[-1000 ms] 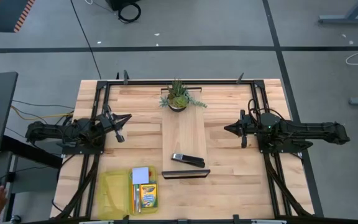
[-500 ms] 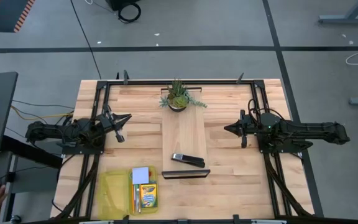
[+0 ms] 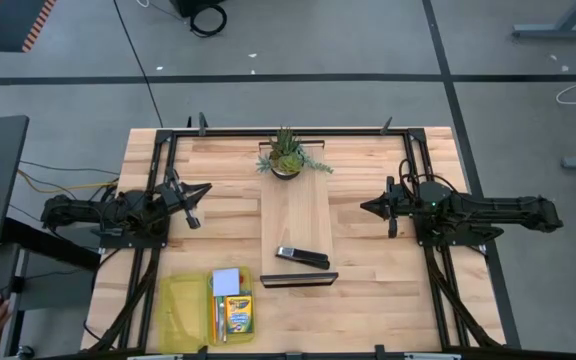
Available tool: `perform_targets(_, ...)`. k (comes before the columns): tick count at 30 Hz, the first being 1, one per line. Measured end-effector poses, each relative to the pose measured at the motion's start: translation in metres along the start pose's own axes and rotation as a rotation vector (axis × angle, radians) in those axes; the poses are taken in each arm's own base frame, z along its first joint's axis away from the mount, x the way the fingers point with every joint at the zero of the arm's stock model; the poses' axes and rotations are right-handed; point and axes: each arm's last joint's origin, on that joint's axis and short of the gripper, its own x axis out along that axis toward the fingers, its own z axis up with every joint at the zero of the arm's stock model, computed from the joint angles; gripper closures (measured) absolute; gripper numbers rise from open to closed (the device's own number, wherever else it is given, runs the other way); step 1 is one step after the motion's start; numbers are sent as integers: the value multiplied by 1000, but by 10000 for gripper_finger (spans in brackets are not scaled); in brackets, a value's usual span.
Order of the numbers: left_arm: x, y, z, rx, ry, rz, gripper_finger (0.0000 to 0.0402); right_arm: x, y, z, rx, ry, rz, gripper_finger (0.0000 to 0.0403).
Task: Pack school essentials
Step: Return to Home Position
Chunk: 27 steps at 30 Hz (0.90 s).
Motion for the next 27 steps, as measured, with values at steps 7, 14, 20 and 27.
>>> perform_targets(7,0,0,0,0,0,0,363,0,0,0,0,0,0,397)
perform_targets(14,0,0,0,0,0,0,372,0,0,0,0,0,0,397)
perform_targets(20,0,0,0,0,0,0,376,0,0,0,0,0,0,397)
perform_targets(27,0,0,0,0,0,0,366,0,0,0,0,0,0,397)
